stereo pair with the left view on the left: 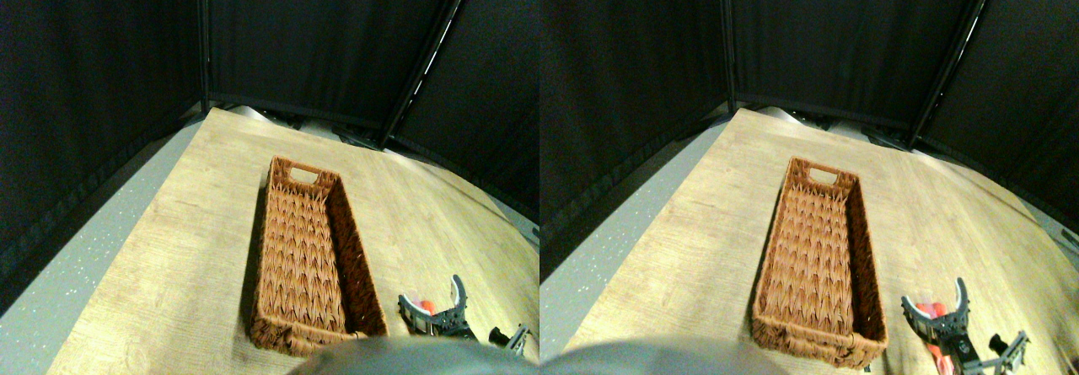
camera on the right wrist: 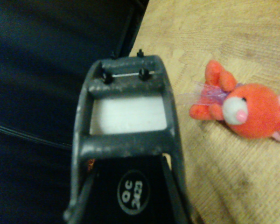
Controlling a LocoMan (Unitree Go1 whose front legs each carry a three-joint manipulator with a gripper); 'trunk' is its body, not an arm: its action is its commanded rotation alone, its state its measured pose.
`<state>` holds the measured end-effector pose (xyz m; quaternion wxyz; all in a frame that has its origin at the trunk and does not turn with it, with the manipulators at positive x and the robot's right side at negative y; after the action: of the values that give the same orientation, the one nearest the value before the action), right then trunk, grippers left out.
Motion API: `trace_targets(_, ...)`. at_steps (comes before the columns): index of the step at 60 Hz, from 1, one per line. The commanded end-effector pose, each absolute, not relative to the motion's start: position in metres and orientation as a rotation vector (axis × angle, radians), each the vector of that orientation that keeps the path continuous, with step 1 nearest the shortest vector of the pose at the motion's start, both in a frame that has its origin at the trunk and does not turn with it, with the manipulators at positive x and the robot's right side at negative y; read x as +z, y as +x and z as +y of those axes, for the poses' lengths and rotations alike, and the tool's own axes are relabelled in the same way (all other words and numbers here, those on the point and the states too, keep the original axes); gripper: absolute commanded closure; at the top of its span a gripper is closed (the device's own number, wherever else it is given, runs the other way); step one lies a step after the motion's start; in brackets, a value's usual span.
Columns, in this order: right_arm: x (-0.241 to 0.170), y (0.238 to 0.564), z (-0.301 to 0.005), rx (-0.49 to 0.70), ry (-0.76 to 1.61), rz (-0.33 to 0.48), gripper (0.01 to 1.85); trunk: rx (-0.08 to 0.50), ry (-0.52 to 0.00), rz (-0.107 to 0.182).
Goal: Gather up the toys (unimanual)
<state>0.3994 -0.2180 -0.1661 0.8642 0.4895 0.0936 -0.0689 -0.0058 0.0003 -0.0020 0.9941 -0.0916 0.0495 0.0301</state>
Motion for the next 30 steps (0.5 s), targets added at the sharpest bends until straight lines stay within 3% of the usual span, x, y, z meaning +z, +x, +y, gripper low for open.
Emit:
trace_targets(1,-0.167,0.406,-0.221,-0.117,1.028,0.191,1.02,0.071,-0.186,0.129)
trace_targets(13,-0.192,0.407,-0.24,-0.166,1.158,0.214,1.04,0.059,-0.176,0.14)
trace_targets(30,-0.212,0.4,-0.257,-0.225,1.28,0.188,1.06,0.04,-0.164,0.148)
